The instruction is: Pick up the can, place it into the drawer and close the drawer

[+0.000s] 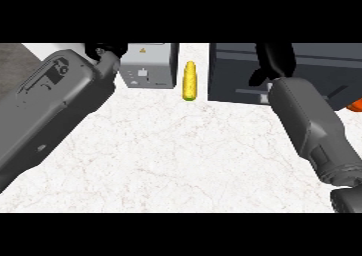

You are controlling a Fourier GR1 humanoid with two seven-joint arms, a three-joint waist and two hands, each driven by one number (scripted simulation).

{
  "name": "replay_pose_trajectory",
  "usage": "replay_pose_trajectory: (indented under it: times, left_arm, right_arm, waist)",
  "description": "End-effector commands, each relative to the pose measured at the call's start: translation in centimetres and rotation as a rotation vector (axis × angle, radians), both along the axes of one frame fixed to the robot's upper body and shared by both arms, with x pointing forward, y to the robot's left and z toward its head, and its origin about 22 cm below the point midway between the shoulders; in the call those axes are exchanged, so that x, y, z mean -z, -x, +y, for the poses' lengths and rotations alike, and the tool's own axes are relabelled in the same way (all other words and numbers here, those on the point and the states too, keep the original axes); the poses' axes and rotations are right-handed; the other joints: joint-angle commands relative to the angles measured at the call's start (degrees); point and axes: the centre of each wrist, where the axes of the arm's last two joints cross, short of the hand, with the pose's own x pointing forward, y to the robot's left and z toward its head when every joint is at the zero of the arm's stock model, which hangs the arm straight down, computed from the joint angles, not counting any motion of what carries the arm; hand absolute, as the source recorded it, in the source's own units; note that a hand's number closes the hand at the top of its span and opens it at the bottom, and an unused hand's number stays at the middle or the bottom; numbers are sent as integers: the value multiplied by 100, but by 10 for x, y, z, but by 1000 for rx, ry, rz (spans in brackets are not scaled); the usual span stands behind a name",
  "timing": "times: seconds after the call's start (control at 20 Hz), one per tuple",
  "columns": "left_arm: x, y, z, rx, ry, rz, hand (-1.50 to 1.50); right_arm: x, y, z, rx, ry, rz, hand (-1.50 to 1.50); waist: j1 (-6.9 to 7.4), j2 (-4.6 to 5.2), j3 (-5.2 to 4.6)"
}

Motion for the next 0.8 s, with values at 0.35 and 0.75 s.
replay_pose_trajectory:
  times: [0.35,0.75]
  left_arm:
    - [-9,10,-3,17,2,-15,-150]
    - [6,12,16,13,-14,10,-150]
  right_arm:
    - [-54,-19,-4,-53,-45,20,-150]
    - [-42,-17,24,-155,-618,123,-150]
  waist:
    - [135,51,5]
    - [174,31,23]
